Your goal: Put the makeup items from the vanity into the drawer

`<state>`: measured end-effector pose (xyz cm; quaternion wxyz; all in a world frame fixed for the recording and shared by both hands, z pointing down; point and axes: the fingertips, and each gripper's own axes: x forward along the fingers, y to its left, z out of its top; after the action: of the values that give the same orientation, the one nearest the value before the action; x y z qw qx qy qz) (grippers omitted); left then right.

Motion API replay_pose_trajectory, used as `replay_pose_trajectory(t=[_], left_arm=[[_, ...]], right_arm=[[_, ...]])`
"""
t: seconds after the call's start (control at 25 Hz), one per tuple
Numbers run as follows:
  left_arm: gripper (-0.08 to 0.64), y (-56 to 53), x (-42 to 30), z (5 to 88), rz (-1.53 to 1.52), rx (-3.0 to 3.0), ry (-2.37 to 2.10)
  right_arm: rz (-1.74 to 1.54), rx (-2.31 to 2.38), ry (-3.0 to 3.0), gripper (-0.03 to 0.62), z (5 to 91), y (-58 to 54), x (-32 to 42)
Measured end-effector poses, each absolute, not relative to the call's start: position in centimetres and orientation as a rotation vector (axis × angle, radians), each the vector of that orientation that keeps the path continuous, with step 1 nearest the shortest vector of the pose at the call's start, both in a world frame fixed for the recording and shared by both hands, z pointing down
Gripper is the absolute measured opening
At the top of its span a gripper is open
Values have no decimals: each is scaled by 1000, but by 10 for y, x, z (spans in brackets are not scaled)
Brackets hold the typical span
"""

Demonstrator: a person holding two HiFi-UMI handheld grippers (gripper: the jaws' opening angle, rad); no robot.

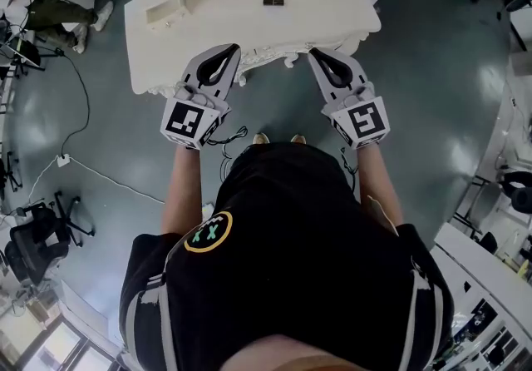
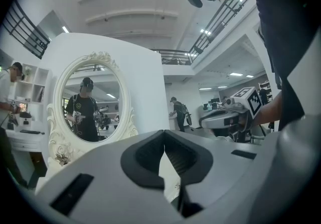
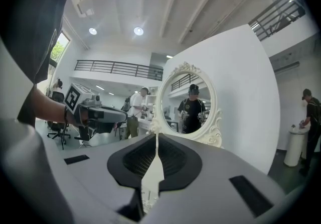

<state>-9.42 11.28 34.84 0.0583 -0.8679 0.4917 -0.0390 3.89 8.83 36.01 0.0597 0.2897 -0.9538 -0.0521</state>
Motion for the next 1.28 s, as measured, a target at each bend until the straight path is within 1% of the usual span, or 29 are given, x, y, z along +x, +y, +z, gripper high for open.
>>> replay_pose_trajectory(t=[0.24, 0.44, 0.68, 0.72, 0.96, 1.16, 1.2, 1.28], left_arm=[[21, 114, -92, 347, -131, -2638, 1478], [21, 113, -90, 347, -134, -2640, 1478], [21, 111, -94, 349, -127, -2632, 1490], [21, 111, -94, 349, -126, -2632, 1492], [21, 112, -93, 349, -135, -2642, 1482], [21, 111, -92, 350, -138, -2641, 1485], [21, 110, -92, 350, -140, -2641, 1487], [21, 110, -92, 352, -143, -2641, 1490]], right_arm=[[-176, 848, -2898, 85, 357, 91, 39], [-134, 840, -2903, 191, 361, 90, 42], [-127, 830, -2887, 235, 366, 87, 41], [-116, 830, -2889, 256, 367, 87, 41], [-104, 809, -2886, 446, 369, 87, 37], [-89, 792, -2870, 581, 373, 86, 36], [-84, 793, -2869, 598, 374, 85, 35], [-81, 796, -2866, 598, 376, 84, 36]])
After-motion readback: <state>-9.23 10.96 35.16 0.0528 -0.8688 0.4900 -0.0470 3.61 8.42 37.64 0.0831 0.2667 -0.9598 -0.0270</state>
